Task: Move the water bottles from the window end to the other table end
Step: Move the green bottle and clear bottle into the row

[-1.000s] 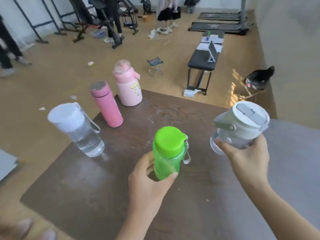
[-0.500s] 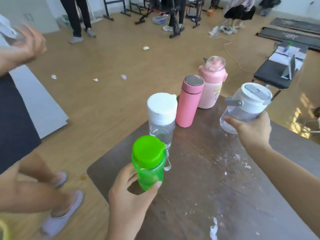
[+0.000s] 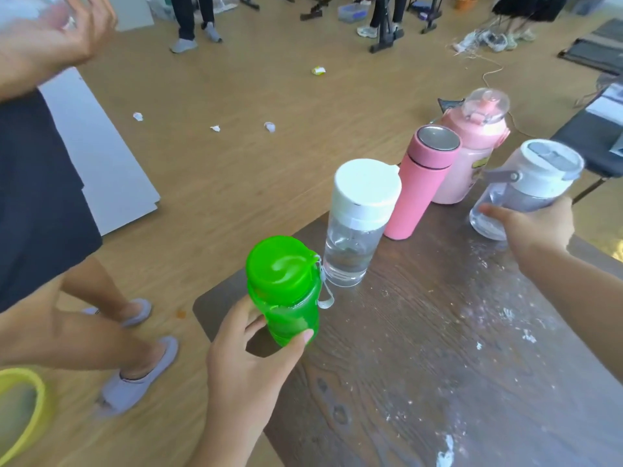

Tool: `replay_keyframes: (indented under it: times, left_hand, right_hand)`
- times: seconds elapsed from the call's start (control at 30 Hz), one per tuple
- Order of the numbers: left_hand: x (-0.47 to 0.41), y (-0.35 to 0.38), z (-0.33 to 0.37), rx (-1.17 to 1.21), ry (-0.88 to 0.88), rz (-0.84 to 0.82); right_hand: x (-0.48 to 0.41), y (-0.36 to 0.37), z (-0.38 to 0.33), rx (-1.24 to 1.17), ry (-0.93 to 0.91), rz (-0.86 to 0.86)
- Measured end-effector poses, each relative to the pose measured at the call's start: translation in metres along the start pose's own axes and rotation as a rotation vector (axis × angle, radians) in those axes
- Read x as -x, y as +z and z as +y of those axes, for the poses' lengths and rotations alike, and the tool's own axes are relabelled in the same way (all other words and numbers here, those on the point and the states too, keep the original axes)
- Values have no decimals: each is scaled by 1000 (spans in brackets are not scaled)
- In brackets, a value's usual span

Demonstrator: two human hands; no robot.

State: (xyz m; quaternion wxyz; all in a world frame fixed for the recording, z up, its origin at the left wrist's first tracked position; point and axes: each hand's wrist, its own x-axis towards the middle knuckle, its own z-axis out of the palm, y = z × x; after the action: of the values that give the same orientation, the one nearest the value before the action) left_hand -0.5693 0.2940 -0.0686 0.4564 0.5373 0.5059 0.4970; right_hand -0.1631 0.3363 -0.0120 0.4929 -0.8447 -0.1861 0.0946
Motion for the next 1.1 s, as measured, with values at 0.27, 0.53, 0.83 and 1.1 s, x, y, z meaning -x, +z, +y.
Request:
replay_keyframes:
  times: [0.27,0.53,0.83,1.1]
  left_hand:
    - [-4,9,-4,-42,36,0]
    - [1,11,-2,-56,93,20]
    - [12,5,-7,-70,44,1]
    - [51,28,8,-162,24,300]
  right_hand:
    - [-6,-6,8,-33,-18,-49]
    - [-14,-9,13,-15,-18,-54]
    - [-16,-8,12,20,31,-71]
    - [-3,-21,29,45,125,-165]
